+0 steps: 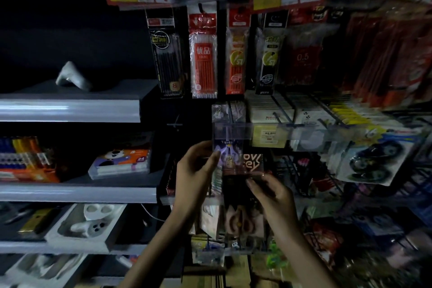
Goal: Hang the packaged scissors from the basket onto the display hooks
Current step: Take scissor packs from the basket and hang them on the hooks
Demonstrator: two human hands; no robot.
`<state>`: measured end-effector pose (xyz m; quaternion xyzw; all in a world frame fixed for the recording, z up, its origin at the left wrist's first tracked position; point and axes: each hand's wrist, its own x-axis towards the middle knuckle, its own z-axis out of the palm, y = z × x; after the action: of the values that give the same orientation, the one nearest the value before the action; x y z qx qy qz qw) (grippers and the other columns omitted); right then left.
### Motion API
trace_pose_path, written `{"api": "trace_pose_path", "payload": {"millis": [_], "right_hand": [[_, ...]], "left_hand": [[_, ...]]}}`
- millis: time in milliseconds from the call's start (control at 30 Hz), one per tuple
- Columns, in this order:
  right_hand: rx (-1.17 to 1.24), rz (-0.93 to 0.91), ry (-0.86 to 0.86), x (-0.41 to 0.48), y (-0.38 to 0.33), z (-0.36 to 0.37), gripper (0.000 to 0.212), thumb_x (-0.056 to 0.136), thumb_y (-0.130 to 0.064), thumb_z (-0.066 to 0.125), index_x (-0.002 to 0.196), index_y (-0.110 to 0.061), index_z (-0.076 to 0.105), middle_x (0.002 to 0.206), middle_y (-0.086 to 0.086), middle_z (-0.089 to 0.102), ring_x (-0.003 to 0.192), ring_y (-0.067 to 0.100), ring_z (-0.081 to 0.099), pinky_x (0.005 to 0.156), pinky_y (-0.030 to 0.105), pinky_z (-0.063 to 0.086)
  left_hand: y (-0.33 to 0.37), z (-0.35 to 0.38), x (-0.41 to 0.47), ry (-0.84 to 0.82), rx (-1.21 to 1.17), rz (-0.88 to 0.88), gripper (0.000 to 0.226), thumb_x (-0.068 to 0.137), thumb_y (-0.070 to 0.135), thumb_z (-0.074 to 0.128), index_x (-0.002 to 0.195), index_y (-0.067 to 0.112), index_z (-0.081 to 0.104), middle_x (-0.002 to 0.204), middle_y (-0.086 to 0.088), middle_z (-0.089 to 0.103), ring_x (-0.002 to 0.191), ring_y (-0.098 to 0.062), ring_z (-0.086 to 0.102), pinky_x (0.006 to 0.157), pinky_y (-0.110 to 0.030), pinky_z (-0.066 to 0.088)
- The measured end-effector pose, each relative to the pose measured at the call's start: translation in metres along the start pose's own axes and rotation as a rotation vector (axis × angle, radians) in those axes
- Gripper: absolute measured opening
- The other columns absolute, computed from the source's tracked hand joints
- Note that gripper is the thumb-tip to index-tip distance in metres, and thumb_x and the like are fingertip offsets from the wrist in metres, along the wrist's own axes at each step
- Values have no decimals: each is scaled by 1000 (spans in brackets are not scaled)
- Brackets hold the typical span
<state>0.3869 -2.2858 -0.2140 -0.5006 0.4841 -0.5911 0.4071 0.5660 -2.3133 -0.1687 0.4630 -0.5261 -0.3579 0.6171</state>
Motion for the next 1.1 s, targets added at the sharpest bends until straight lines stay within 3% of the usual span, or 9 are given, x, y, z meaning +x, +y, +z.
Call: {"api": "trace_pose_path", "payload": {"millis": [167,233,333,433,567,700,967,1100], "right_hand": [[32,21,51,8,2,3,11,95,-17,70,105,-16,75,101,-6,78,97,6,72,77,14,52],[43,10,66,12,1,4,11,95,-18,70,105,-17,75,100,-5,77,96,7,72,75,13,51],[53,-8,84,15,-4,8,14,95,-22,70,108,-18,74,100,-5,77,93,7,72,71,13,52],[87,-3,96,17,-10,13,18,94,-27,71,110,-19,74,100,-4,78,90,6,73,67,14,52],[115,-7,109,24,-18,16,23,93,-33,72,111,-20,74,104,-4,77,99,13,72,83,29,57],[135,-8,100,31,-26,20,26,91,-38,74,112,-24,74,107,-5,77,102,14,72,88,35,57],[148,-12,76,45,-35,31,26,91,-39,74,112,-23,74,108,-2,77,104,17,72,94,41,57],[151,5,82,54,-37,37,29,90,-44,74,110,-24,74,107,1,77,105,28,71,94,49,57]], "left_hand": [[19,2,8,-35,-43,-3,9,99,21,71,106,22,77,100,3,79,97,-11,73,86,-32,55],[25,2,4,-39,-84,7,8,99,20,70,101,19,77,97,-2,78,95,-19,73,86,-37,55],[38,0,-2,-69,-149,18,14,101,20,66,110,17,76,105,-4,78,105,-28,73,93,-42,56],[50,-1,-3,-105,-169,34,24,103,20,63,125,21,73,116,-1,78,113,-20,72,99,-39,57],[56,-1,2,-89,-140,61,27,104,22,63,129,26,72,117,-2,77,114,-20,72,103,-50,56],[58,-1,5,-97,-119,68,27,104,20,64,129,27,73,115,-5,77,112,-25,73,104,-56,55],[61,-4,0,-128,-112,107,32,103,18,64,133,27,70,111,-1,77,112,-15,72,97,-30,57],[57,-4,0,-132,-99,114,34,104,17,63,134,30,69,111,-3,77,112,-20,72,102,-41,57]]}}
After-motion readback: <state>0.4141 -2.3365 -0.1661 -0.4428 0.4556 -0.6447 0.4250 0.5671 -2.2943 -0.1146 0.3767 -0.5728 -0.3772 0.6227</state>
